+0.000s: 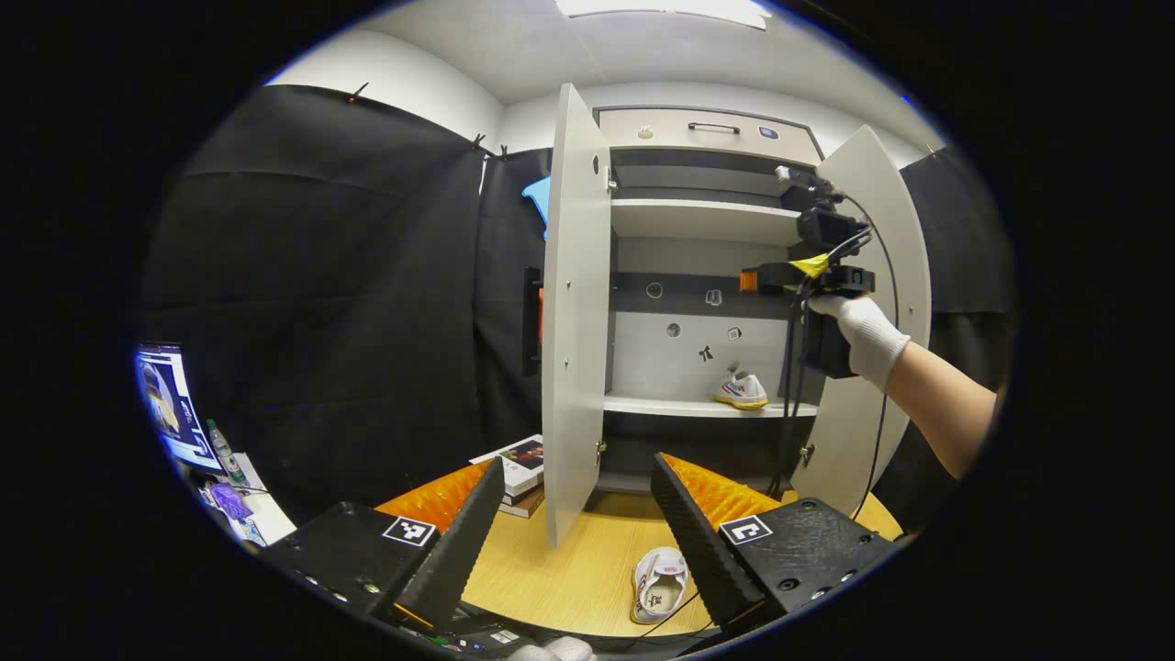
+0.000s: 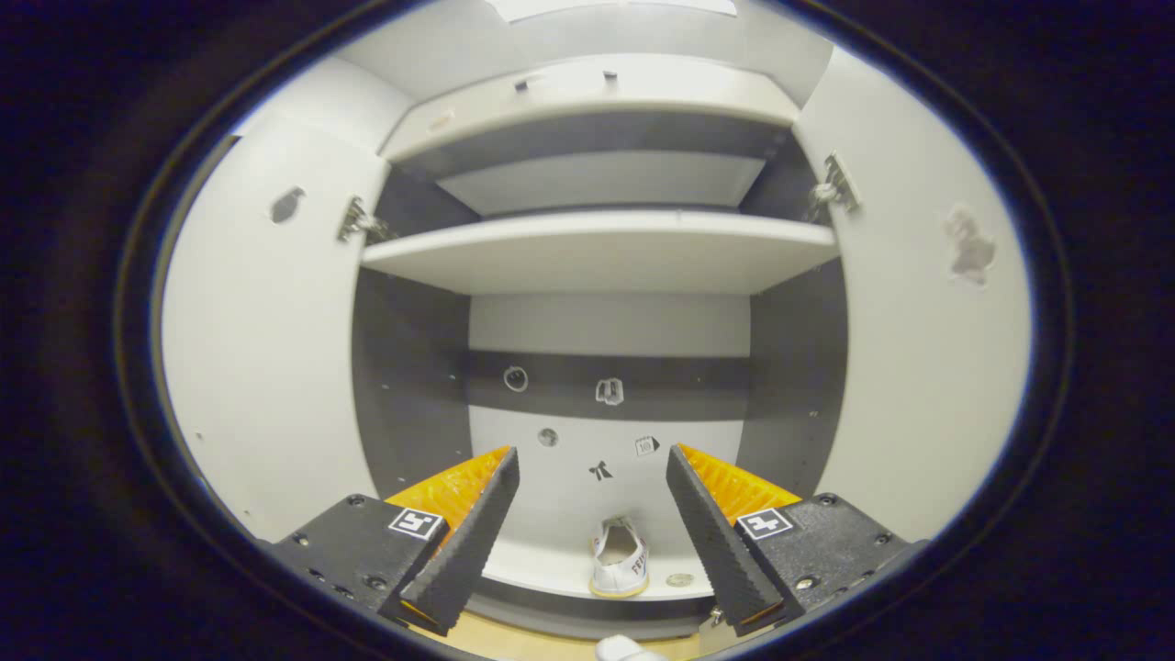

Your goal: Grab one shoe with the right hand and put it into the shoe cabinet, grab the other shoe with the left hand and put it into the shoe cabinet; then close the right door with the right hand and the left door with the left hand.

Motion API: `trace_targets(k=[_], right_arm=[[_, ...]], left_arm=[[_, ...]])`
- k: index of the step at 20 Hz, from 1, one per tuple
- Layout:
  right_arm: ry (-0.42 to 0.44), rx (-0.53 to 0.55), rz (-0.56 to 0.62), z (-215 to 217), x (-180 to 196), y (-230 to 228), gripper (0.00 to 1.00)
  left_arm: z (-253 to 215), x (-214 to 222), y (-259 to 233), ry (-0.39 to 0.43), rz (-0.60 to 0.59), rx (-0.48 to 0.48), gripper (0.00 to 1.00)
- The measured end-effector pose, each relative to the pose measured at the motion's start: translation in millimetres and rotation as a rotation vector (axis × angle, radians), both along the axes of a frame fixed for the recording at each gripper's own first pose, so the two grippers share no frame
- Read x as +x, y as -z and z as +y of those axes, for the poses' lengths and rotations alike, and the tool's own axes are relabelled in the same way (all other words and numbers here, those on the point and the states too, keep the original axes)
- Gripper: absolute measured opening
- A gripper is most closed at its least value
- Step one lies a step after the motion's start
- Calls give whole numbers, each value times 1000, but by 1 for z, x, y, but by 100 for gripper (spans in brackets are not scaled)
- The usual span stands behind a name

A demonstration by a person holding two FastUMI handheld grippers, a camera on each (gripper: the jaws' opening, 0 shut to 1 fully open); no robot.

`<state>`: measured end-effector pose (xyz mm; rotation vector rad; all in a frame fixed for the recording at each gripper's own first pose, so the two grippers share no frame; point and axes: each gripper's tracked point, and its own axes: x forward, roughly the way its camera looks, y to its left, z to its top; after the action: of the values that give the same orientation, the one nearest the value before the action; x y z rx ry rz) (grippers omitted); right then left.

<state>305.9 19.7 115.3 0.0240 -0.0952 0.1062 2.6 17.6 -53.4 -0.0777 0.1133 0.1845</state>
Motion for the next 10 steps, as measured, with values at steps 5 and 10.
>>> trace_targets(k=[5, 10], right_arm=[[-32, 52, -59, -8, -107, -5, 100], [3, 47, -19, -32, -189, 31, 100]], left_arm=[[0, -9, 2, 66, -6, -9, 97], [3, -23, 0, 131, -23, 21, 96]])
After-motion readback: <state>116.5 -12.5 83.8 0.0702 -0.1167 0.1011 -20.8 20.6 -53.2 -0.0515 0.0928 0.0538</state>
